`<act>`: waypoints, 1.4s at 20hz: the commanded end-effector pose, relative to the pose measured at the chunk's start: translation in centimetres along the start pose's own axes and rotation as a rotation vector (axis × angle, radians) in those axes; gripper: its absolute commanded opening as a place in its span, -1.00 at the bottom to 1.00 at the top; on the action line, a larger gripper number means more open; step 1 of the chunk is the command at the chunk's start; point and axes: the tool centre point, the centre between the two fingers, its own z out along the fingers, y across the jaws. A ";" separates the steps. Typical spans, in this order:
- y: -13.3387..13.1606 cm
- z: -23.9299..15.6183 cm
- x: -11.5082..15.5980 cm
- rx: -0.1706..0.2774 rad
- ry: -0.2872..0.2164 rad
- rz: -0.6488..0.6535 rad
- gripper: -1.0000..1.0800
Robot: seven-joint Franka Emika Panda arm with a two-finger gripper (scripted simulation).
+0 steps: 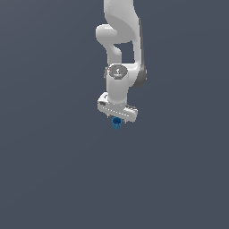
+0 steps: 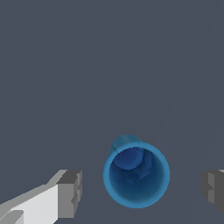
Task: Pick up the object and move it to a goal position.
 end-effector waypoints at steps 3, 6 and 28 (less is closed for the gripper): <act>0.1 0.5 -0.8 0.001 0.004 0.039 0.92; 0.2 0.6 -1.0 0.001 0.005 0.048 0.92; 0.2 5.7 -1.1 0.001 0.005 0.048 -1.00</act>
